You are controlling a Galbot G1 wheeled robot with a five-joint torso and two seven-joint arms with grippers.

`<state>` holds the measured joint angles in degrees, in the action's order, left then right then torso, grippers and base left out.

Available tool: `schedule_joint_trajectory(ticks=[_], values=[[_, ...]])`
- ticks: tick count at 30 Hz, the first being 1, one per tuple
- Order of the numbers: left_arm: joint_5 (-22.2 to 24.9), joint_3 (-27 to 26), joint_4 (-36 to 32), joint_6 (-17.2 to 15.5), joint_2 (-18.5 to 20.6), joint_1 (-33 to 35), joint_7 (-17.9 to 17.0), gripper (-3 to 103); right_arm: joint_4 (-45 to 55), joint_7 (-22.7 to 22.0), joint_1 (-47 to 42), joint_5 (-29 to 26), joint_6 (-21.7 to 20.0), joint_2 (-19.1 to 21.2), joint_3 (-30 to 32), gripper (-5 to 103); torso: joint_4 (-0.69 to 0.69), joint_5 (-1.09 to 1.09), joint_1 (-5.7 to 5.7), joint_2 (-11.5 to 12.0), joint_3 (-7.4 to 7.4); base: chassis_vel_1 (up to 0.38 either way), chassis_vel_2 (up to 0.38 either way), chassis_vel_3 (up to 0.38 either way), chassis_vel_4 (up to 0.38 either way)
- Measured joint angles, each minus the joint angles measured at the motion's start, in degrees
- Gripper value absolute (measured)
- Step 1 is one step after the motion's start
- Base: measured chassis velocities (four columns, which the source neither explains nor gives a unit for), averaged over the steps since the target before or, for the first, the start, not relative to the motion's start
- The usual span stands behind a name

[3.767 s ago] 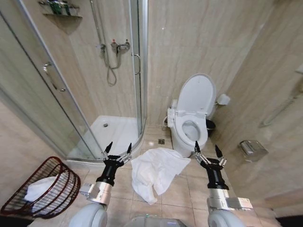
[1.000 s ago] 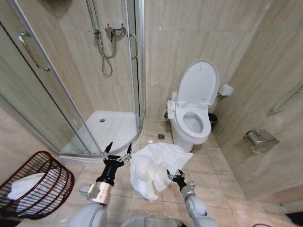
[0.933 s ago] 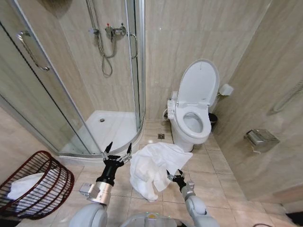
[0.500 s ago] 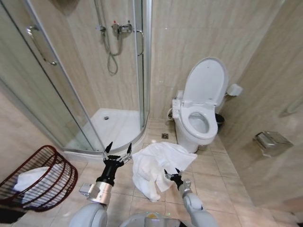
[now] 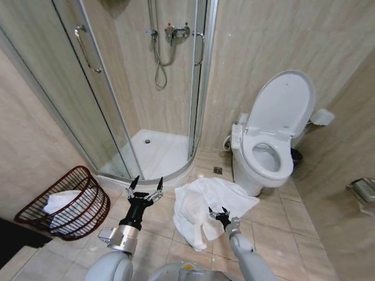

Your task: Discard the used towel into the hamper.

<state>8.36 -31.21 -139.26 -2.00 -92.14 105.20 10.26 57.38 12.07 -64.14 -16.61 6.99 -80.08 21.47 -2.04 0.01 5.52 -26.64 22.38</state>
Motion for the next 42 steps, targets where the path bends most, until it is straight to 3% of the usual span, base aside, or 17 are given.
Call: schedule_joint_trajectory(ticks=[5, 14, 29, 31, 37, 40, 42], values=[[0.0, 0.0, 0.0, 0.0, 0.0, 0.0, 0.0, 100, -7.5, -0.5, 4.1, 5.6, 0.9, -1.7, 0.1, 100, -0.01, -0.02, -0.39, 1.0, -0.56, 0.000, 0.000, 0.000, 0.000], [0.0, 0.0, 0.0, 0.0, 0.0, 0.0, 0.0, 100, -12.3, -0.9, 8.2, 9.6, 0.4, -2.9, 0.5, 100, -0.01, -0.01, -1.08, 2.6, -1.45, 0.000, 0.000, 0.000, 0.000], [0.0, 0.0, 0.0, 0.0, 0.0, 0.0, 0.0, 100, -18.5, -0.9, 11.9, 14.6, 3.6, -4.6, 1.8, 100, -0.01, 0.00, -2.34, 5.8, -3.41, 0.000, 0.000, 0.000, 0.000], [0.0, 0.0, 0.0, 0.0, 0.0, 0.0, 0.0, 100, -17.8, -1.0, 11.7, 17.7, 4.5, -4.8, 1.8, 100, -0.01, -0.01, -2.49, 6.2, -3.72, 0.000, 0.000, 0.000, 0.000], [0.0, 0.0, 0.0, 0.0, 0.0, 0.0, 0.0, 100, -17.3, -0.2, 11.9, 21.2, 5.2, -4.1, 1.6, 100, 0.00, -0.02, -2.74, 6.9, -4.11, 0.029, 0.024, 0.033, 0.020], [0.0, 0.0, 0.0, 0.0, 0.0, 0.0, 0.0, 100, -20.0, 0.5, 13.4, 22.4, 5.6, -3.7, 1.8, 100, -0.02, -0.01, -2.82, 7.1, -4.23, 0.047, 0.048, 0.044, 0.066], [0.0, 0.0, 0.0, 0.0, 0.0, 0.0, 0.0, 100, -25.9, 3.5, 16.0, 22.8, 7.6, -3.4, 2.5, 100, -0.02, 0.00, -2.83, 7.1, -4.26, 0.021, 0.026, 0.014, 0.019]])
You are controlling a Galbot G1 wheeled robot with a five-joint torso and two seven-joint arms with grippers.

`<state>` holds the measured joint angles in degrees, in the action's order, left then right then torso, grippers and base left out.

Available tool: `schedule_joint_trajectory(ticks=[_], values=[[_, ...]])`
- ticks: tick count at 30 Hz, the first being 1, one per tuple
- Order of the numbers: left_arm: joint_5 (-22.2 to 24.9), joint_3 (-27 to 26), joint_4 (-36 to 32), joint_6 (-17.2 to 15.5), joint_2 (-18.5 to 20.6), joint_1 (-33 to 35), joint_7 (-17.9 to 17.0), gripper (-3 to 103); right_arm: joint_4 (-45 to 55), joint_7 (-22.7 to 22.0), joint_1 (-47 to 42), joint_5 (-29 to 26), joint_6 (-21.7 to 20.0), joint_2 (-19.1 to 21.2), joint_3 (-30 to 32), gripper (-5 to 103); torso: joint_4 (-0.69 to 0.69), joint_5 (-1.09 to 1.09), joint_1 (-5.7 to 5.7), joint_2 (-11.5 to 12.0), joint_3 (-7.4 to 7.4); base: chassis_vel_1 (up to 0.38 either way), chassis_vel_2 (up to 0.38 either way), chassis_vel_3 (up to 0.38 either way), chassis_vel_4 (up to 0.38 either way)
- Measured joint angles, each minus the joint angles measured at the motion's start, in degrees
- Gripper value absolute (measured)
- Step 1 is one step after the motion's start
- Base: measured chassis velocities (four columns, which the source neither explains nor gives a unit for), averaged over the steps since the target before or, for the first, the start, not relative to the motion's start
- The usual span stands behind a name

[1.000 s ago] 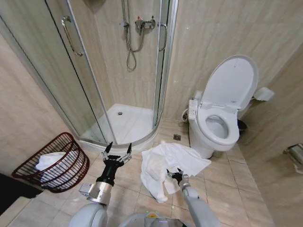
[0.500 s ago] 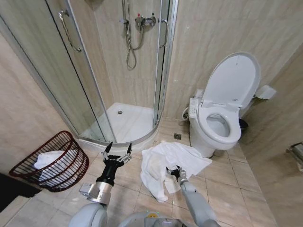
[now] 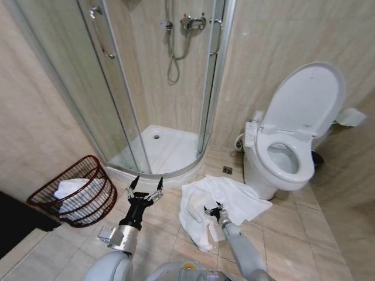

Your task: Discard the used towel into the hamper.

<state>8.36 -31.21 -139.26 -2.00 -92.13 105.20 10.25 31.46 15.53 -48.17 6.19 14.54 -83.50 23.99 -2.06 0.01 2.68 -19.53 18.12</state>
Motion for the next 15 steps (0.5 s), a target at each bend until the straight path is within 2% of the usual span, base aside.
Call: schedule_joint_trajectory(ticks=[4, 9, 15], values=[[0.0, 0.0, 0.0, 0.0, 0.0, 0.0, 0.0, 100, -6.8, 1.0, 2.8, -3.6, 0.2, 0.9, 0.3, 100, 0.03, 0.00, 0.00, 0.0, 0.01, 0.000, 0.000, 0.000, 0.000], [0.0, 0.0, 0.0, 0.0, 0.0, 0.0, 0.0, 100, -7.5, 3.4, 2.9, -7.1, -1.1, 3.8, -0.1, 100, 0.03, -0.02, 0.04, -0.1, 0.07, 0.000, 0.000, 0.000, 0.000], [0.0, 0.0, 0.0, 0.0, 0.0, 0.0, 0.0, 100, -9.4, 4.3, 4.7, -9.1, -1.8, 5.2, 0.1, 100, 0.01, 0.00, 0.08, -0.2, 0.13, 0.000, 0.000, 0.000, 0.000]])
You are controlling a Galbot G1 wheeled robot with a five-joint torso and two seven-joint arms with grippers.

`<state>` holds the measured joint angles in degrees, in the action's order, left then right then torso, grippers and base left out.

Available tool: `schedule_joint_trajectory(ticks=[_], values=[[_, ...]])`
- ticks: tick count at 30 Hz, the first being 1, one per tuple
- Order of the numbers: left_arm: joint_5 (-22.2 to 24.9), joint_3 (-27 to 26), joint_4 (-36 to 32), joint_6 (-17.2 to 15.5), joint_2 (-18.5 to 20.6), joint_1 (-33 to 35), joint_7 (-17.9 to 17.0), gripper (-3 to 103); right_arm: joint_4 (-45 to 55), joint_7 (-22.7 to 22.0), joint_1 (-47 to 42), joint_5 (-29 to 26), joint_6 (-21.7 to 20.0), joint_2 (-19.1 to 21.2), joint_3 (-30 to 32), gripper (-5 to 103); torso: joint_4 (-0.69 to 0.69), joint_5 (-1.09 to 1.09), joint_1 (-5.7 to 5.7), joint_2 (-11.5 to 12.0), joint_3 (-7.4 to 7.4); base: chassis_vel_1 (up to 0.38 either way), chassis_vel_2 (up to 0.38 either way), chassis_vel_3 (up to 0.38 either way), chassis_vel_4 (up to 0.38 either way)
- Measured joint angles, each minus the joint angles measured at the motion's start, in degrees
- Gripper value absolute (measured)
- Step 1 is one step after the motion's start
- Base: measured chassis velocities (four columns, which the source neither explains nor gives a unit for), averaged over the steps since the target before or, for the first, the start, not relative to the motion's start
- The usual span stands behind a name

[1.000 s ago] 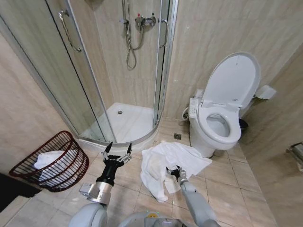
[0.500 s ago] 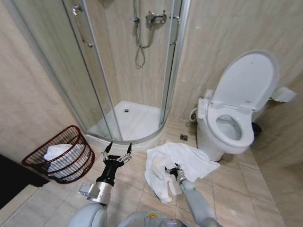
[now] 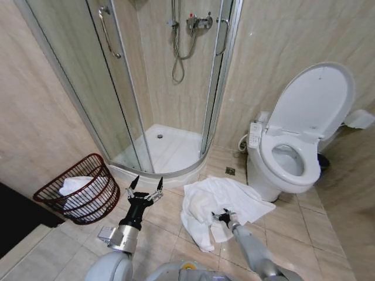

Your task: Discard the used towel into the hamper.

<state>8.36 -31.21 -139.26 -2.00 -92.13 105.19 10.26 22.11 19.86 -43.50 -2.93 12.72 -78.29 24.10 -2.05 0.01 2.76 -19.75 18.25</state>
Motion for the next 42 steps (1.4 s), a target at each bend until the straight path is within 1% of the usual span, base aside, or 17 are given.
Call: schedule_joint_trajectory(ticks=[6, 10, 15, 17, 20, 23, 29, 37, 38, 40, 41, 42], values=[[0.0, 0.0, 0.0, 0.0, 0.0, 0.0, 0.0, 100, -0.1, 1.1, 1.9, -0.3, -0.2, 0.0, -0.3, 100, 0.00, -0.01, 0.04, -0.1, 0.05, 0.000, 0.000, 0.000, 0.000], [0.0, 0.0, 0.0, 0.0, 0.0, 0.0, 0.0, 100, -0.8, 1.9, 3.9, 0.0, -0.3, -1.2, -0.8, 100, -0.01, -0.01, 0.07, -0.1, 0.09, 0.000, 0.000, 0.000, 0.000], [0.0, 0.0, 0.0, 0.0, 0.0, 0.0, 0.0, 100, -1.3, 1.6, 5.2, 0.2, -0.4, -2.7, -0.9, 100, -0.01, 0.00, 0.08, -0.2, 0.11, 0.000, 0.000, 0.000, 0.000], [0.0, 0.0, 0.0, 0.0, 0.0, 0.0, 0.0, 100, -0.5, 0.0, 5.0, -0.5, -0.4, -3.3, -1.0, 100, -0.01, -0.01, 0.09, -0.2, 0.13, 0.000, 0.000, 0.000, 0.000], [0.0, 0.0, 0.0, 0.0, 0.0, 0.0, 0.0, 100, 1.8, -0.1, 3.9, -1.5, -0.4, -3.3, -1.4, 100, 0.00, -0.01, 0.09, -0.2, 0.13, 0.000, 0.000, 0.000, 0.000], [0.0, 0.0, 0.0, 0.0, 0.0, 0.0, 0.0, 100, 2.7, 0.3, 3.3, -1.4, -0.3, -3.2, -1.6, 100, 0.00, -0.01, 0.08, -0.2, 0.12, 0.000, 0.000, 0.000, 0.000], [0.0, 0.0, 0.0, 0.0, 0.0, 0.0, 0.0, 100, 5.2, 1.2, 2.2, -1.6, 0.2, -3.4, -1.6, 100, -0.01, -0.01, -0.25, 0.7, -0.42, 0.000, 0.000, 0.000, 0.000], [0.0, 0.0, 0.0, 0.0, 0.0, 0.0, 0.0, 100, 5.6, 2.5, 1.9, -0.6, 0.7, -3.2, -1.6, 100, -0.01, -0.01, -0.56, 1.5, -0.93, 0.037, 0.025, 0.042, 0.035], [0.0, 0.0, 0.0, 0.0, 0.0, 0.0, 0.0, 100, 5.7, 2.5, 1.8, -0.6, 0.5, -3.1, -1.6, 100, -0.03, 0.00, -0.59, 1.6, -1.00, 0.050, 0.059, 0.055, 0.065], [0.0, 0.0, 0.0, 0.0, 0.0, 0.0, 0.0, 100, 6.8, 1.4, 1.2, -0.8, -1.7, -2.9, -1.4, 100, -0.04, 0.00, -0.62, 1.7, -1.05, 0.056, 0.041, 0.048, 0.055], [0.0, 0.0, 0.0, 0.0, 0.0, 0.0, 0.0, 100, 7.0, 1.6, 1.0, -1.3, -2.6, -2.7, -1.2, 100, -0.04, 0.02, -0.62, 1.7, -1.06, 0.000, 0.000, 0.000, 0.000], [0.0, 0.0, 0.0, 0.0, 0.0, 0.0, 0.0, 100, 7.0, 1.6, 1.0, -1.3, -2.6, -2.7, -1.2, 100, -0.04, 0.02, -0.62, 1.7, -1.06, 0.000, 0.000, 0.000, 0.000]])
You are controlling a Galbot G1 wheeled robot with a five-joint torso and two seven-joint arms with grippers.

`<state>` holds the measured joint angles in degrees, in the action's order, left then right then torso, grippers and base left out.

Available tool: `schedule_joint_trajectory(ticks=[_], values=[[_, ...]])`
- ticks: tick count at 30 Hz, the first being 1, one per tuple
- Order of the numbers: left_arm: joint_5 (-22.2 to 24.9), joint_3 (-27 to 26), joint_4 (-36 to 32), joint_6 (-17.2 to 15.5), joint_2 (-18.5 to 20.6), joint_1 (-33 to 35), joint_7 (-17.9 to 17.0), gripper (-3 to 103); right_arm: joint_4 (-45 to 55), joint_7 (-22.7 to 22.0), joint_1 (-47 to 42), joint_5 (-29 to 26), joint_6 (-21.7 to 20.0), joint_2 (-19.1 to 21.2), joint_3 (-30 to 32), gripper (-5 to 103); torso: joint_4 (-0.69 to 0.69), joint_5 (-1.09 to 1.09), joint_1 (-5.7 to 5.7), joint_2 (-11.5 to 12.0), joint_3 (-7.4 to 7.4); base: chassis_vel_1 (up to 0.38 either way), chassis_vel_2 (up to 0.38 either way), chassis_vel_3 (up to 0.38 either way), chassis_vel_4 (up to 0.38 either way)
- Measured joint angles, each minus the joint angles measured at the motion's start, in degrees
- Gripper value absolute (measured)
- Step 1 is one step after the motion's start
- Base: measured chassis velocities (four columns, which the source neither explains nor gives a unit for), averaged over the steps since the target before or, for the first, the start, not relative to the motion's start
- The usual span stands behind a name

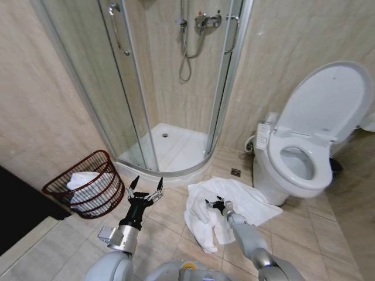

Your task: Discard the used towel into the hamper.

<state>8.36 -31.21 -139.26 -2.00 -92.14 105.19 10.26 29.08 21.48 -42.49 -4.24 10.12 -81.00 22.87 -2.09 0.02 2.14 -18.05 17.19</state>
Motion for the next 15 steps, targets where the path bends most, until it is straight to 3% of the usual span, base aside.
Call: schedule_joint_trajectory(ticks=[3, 10, 15], values=[[0.0, 0.0, 0.0, 0.0, 0.0, 0.0, 0.0, 100, -0.3, 0.1, -0.5, -0.5, -0.7, 0.7, 0.2, 100, 0.07, -0.04, -0.01, 0.0, -0.01, 0.000, 0.000, 0.000, 0.000], [0.0, 0.0, 0.0, 0.0, 0.0, 0.0, 0.0, 100, -2.8, -2.7, -0.4, 3.6, 1.1, 0.4, 0.0, 100, 0.03, 0.00, 0.00, 0.0, 0.02, -0.046, 0.029, 0.048, -0.025], [0.0, 0.0, 0.0, 0.0, 0.0, 0.0, 0.0, 100, -5.3, -2.1, 0.8, 4.4, 0.7, 0.6, 0.3, 100, 0.02, -0.03, 0.05, 0.0, 0.05, -0.058, 0.072, 0.068, -0.052]])
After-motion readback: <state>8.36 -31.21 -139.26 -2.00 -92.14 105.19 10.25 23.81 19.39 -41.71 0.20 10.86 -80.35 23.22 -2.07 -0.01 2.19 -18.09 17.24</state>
